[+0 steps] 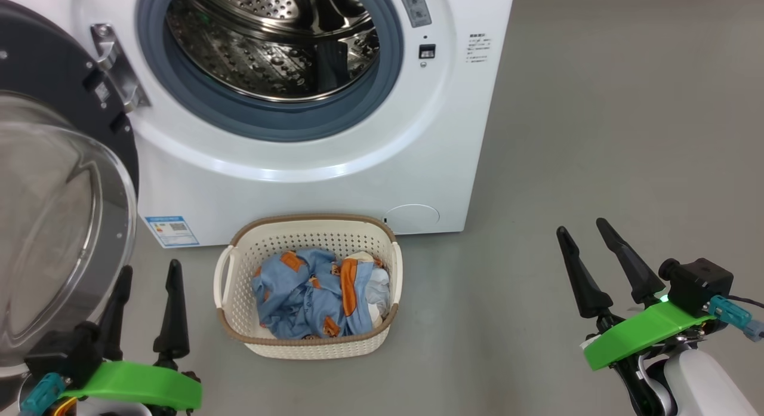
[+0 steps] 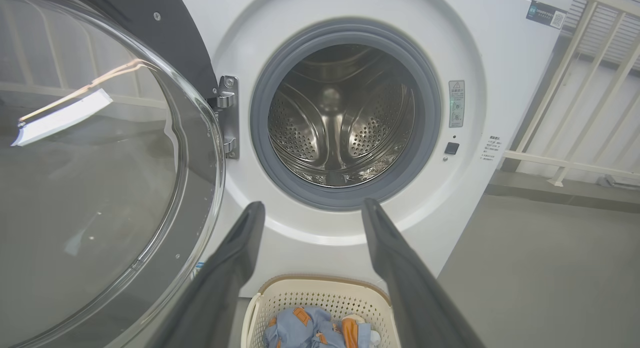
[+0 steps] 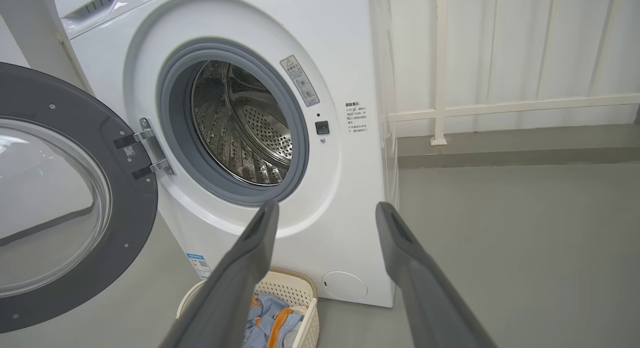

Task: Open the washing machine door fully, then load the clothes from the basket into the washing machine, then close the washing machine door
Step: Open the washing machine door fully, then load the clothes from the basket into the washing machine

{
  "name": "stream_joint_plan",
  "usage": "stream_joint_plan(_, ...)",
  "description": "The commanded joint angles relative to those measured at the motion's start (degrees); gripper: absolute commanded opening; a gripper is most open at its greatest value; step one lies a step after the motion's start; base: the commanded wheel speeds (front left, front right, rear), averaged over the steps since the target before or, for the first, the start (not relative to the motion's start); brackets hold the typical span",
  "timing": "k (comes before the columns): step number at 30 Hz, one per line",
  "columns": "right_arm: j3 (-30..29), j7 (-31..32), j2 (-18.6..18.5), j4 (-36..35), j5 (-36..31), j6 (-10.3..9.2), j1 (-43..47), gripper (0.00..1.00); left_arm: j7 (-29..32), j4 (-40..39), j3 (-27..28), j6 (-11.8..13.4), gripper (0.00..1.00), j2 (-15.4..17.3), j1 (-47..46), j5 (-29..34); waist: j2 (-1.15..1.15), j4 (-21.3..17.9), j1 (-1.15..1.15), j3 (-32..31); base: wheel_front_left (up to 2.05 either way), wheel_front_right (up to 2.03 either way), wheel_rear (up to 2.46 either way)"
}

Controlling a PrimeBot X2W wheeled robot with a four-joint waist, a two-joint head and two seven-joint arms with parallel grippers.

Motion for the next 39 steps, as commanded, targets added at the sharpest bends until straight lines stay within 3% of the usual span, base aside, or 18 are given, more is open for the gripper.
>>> stream_joint_plan(1, 0.8, -0.69, -0.54, -1.6, -0.61, 0.09, -0.73, 1.0, -0.36, -1.45, 2.47, -0.18, 1.0, 1.21, -1.11, 0.55, 0.0, -0.27, 0.0, 0.05, 0.0, 0.0, 0.0)
stream_joint_plan(39, -0.4, -0.69, -0.17, -1.87, -1.26, 0.09, -0.63, 1.0, -0.36, -0.25, 6.05, -4.33, 1.0, -1.89, -1.18, 4.5, 0.0, -0.29, 0.0, 0.7, 0.0, 0.0, 0.0)
